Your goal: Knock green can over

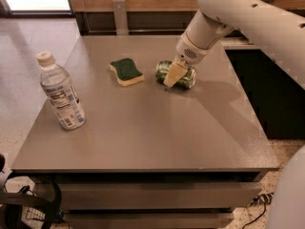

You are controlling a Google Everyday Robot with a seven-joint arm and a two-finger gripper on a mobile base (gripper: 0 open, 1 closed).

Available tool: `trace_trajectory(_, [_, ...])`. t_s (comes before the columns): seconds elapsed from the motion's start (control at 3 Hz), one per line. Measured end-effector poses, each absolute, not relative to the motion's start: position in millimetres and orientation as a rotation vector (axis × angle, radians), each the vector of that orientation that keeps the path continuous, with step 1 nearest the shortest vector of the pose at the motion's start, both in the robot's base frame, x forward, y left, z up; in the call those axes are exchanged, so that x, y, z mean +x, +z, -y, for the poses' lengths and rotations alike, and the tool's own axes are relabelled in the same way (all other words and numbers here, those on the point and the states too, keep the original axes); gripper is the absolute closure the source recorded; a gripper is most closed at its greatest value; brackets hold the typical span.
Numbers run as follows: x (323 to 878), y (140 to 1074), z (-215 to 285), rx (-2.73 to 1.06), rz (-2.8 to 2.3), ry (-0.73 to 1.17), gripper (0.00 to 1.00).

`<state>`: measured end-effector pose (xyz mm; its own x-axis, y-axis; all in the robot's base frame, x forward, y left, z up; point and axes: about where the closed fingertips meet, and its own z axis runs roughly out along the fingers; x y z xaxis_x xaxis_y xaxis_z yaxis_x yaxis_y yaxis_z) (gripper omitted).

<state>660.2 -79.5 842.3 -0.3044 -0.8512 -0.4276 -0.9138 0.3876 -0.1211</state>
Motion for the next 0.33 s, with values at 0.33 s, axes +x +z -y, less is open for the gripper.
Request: trace_trajectory(0.33, [660.1,841.1,78.7,-1.522,-2.229,0.202,0.00])
